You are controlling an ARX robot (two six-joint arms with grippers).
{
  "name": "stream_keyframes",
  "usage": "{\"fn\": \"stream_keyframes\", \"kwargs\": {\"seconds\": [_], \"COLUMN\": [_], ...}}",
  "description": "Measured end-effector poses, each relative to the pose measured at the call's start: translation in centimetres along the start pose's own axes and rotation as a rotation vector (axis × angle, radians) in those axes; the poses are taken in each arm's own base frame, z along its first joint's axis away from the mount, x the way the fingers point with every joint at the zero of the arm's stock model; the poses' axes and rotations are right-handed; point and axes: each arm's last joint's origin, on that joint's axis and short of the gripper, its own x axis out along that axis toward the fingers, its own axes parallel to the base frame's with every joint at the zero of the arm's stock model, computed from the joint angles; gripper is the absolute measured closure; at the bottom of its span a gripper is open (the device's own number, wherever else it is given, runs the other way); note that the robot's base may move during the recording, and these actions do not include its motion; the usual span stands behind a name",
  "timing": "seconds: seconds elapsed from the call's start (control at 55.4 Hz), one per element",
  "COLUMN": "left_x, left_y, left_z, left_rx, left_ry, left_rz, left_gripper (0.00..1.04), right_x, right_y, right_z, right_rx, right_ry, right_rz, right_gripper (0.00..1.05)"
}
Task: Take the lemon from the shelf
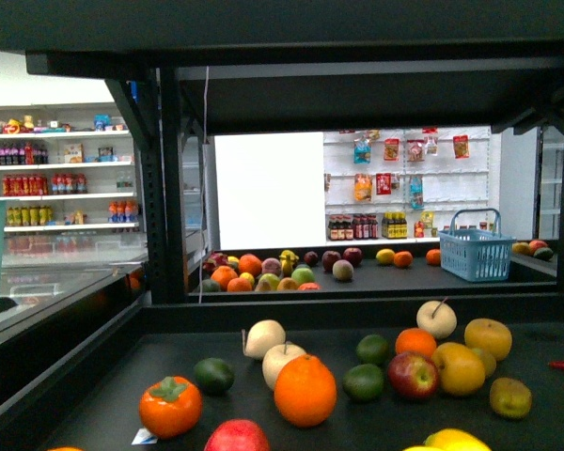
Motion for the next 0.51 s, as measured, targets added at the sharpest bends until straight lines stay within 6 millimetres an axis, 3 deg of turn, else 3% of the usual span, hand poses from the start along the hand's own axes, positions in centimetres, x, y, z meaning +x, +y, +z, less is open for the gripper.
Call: {"fn": "stream_keyframes", "kwargs": {"seconds": [0.505], "left_x": [0.00], "left_y": [0.00], "left_z": [0.00], "left_rx": [-0.001], "left_ry": [0.000], "left_rz": [0.000], "left_gripper": [0.08], "right_x": [0.00], "right_y": [0.00], "right_z": [0.00], "right_rx": [0.000], "right_ry": [0.000], "right_rz": [0.002], "right_gripper": [0.02]}}
